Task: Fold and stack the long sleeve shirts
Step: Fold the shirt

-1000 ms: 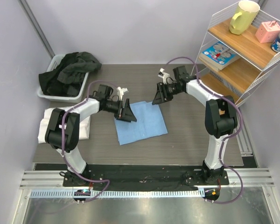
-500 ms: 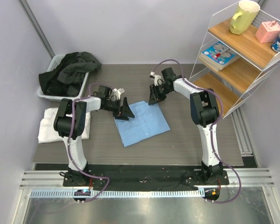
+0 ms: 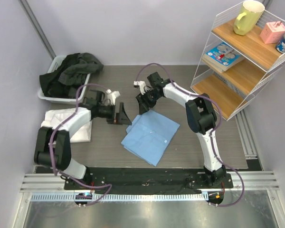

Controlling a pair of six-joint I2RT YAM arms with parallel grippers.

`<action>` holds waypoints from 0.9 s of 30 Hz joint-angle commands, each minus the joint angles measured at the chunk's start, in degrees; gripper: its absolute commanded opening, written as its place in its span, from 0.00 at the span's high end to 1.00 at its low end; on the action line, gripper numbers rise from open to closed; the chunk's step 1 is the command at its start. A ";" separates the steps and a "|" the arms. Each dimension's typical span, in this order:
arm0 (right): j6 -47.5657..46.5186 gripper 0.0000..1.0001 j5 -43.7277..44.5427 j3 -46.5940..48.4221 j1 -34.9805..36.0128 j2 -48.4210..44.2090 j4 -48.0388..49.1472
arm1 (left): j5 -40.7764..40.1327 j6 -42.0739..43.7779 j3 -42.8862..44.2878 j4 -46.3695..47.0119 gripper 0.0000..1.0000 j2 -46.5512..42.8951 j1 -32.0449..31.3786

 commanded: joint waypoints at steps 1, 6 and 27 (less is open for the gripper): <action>-2.34 0.39 1.22 -3.65 -1.15 -14.15 1.65 | -3.86 4.00 6.38 -10.05 0.00 -4.55 3.86; -0.32 0.39 5.37 -9.19 0.69 -20.13 -1.59 | -5.78 6.63 10.34 -10.58 0.00 1.84 4.39; -1.99 0.45 11.96 -33.29 0.61 -21.99 -0.89 | 8.54 14.73 22.13 -10.07 0.37 33.25 0.88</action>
